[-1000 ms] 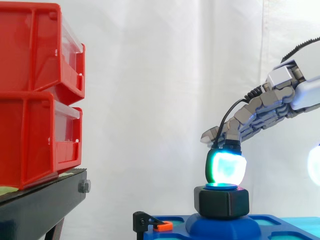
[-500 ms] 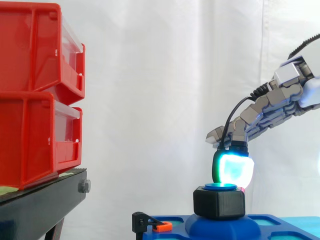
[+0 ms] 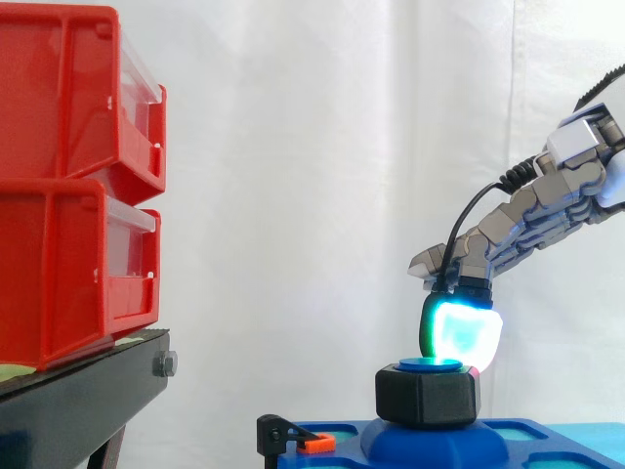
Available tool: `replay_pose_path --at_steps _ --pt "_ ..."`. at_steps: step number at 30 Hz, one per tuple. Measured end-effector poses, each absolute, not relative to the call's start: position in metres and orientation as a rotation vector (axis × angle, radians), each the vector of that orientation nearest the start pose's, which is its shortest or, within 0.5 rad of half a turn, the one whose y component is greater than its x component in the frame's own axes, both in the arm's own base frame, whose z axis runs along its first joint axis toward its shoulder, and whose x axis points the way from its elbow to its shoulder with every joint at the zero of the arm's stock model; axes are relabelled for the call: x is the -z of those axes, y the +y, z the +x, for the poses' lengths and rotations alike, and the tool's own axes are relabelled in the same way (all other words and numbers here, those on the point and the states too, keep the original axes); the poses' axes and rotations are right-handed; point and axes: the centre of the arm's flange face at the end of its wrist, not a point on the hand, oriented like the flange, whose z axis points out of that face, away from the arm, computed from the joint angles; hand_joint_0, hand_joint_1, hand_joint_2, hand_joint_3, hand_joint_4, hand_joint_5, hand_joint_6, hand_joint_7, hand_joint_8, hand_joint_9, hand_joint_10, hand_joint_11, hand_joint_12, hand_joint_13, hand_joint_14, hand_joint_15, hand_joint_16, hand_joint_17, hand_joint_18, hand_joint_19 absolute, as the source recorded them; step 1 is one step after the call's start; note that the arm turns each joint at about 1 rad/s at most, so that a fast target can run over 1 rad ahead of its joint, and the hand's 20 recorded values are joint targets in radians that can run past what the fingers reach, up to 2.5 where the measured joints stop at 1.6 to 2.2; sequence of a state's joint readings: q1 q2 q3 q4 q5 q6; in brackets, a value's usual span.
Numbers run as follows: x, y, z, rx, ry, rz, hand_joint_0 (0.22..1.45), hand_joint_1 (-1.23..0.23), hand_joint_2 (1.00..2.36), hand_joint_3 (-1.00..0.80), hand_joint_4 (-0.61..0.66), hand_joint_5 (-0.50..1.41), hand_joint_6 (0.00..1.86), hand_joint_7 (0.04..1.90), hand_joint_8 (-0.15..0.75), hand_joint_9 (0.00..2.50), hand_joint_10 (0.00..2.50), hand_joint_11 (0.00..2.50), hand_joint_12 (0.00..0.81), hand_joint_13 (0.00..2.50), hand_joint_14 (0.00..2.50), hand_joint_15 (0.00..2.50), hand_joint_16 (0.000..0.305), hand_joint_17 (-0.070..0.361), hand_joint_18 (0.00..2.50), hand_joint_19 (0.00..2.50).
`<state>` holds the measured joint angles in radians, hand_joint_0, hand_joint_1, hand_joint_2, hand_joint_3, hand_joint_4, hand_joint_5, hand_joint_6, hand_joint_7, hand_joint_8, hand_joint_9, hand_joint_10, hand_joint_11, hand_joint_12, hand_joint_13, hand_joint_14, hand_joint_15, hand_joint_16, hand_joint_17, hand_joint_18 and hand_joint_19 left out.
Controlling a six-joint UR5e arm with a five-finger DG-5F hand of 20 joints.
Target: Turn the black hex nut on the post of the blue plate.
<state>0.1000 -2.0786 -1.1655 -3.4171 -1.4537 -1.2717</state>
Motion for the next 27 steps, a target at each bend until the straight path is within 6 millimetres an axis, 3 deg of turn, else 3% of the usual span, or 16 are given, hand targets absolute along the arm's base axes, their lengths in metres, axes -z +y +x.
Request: replay_pose_path --at_steps 12,27 --pt "-0.366 -0.074 0.662 -0.154 1.934 0.273 0.47 -0.79 1.00 -0.50 0.11 -0.29 0.50 0.67 0.140 0.00 0.00 0.00 0.302 0.00 0.00 0.00 0.041 0.092 0.03 0.11" --pt "-0.389 -0.077 0.648 -0.129 1.932 0.285 0.46 -0.78 1.00 -0.50 0.11 -0.29 0.50 0.67 0.144 0.00 0.00 0.00 0.302 0.00 0.00 0.00 0.041 0.092 0.04 0.12"
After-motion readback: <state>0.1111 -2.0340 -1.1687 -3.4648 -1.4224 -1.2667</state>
